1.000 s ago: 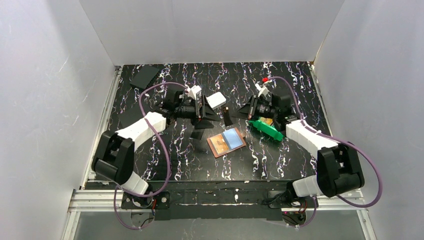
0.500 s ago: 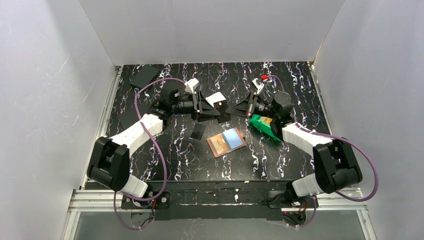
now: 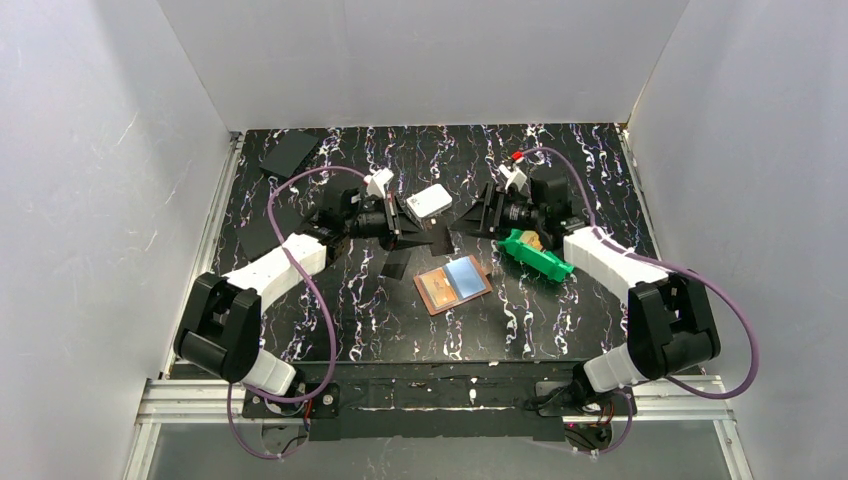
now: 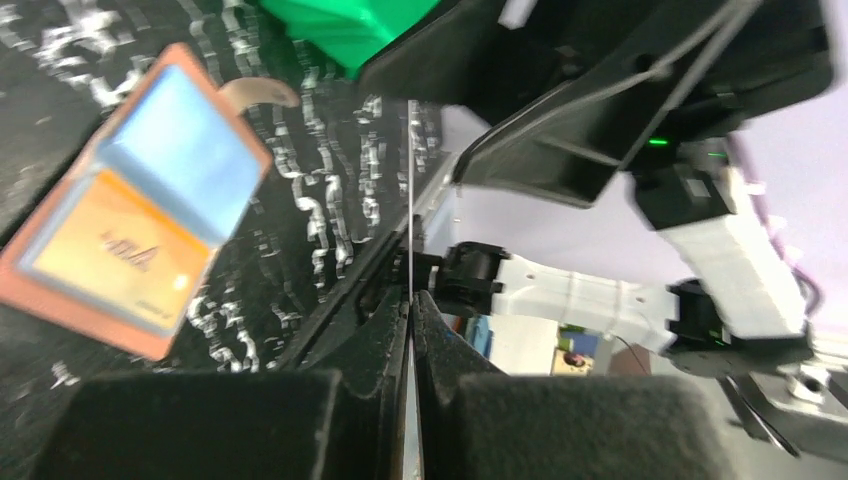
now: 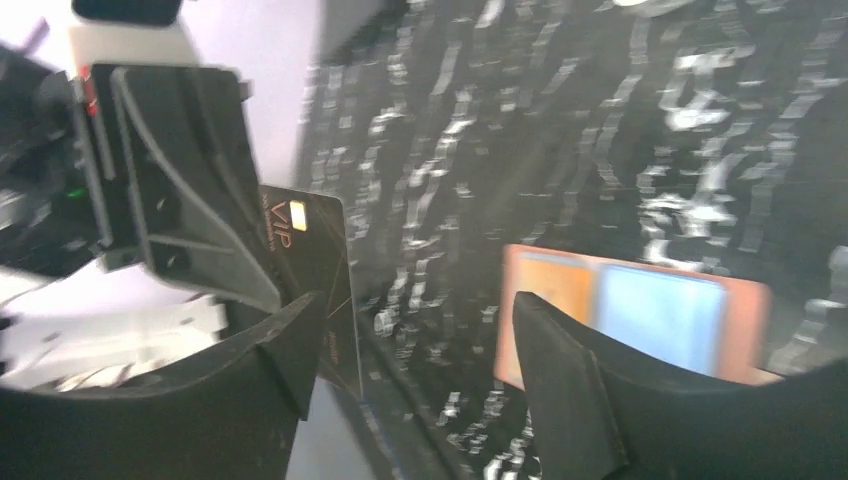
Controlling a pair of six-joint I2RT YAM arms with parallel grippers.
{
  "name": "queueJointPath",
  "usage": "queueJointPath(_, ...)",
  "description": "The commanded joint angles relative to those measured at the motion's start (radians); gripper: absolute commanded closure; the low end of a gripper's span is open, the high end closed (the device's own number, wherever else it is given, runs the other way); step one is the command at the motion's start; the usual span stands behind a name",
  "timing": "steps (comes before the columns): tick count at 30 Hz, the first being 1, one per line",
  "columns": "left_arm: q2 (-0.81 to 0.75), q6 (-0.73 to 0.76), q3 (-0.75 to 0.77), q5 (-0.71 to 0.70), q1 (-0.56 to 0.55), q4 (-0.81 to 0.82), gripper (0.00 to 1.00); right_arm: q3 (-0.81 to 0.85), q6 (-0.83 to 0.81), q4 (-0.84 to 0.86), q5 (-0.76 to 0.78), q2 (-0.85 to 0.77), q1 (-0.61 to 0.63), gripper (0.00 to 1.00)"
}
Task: Put the credit cards into the card holder
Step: Insert the credit card into the card holder.
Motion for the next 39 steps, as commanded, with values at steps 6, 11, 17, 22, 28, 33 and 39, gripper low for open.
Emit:
queueJointPath(6,-0.005,0.237,-0.003,-0.214,-0.019,-0.372,1.0,0.12,-0.429,-0.506,0.165,0.103,0.008,0.25)
queueJointPath(11,0.054,0.192,-0.01,-0.208,-0.083,-0.325,1.0,0.09,-0.425,-0.454,0.15,0.165,0.024,0.64)
queueJointPath(17,0.152,0.142,-0.013,-0.196,-0.118,-0.287,1.0,0.079,-0.445,-0.447,0.173,0.206,0.023,0.75)
queueJointPath(22,0.208,0.126,-0.031,-0.181,-0.119,-0.222,1.0,0.056,-0.449,-0.438,0.226,0.223,0.022,0.77)
queueJointPath(28,0.238,0.128,-0.033,-0.169,-0.118,-0.215,1.0,0.015,-0.429,-0.411,0.259,0.252,0.022,0.81)
queueJointPath(33,0.275,0.121,-0.036,-0.138,-0.119,-0.211,1.0,0.007,-0.428,-0.417,0.31,0.266,0.022,0.84)
queueJointPath(39,0.289,0.125,-0.036,-0.125,-0.118,-0.201,1.0,0.005,-0.435,-0.422,0.319,0.274,0.022,0.85)
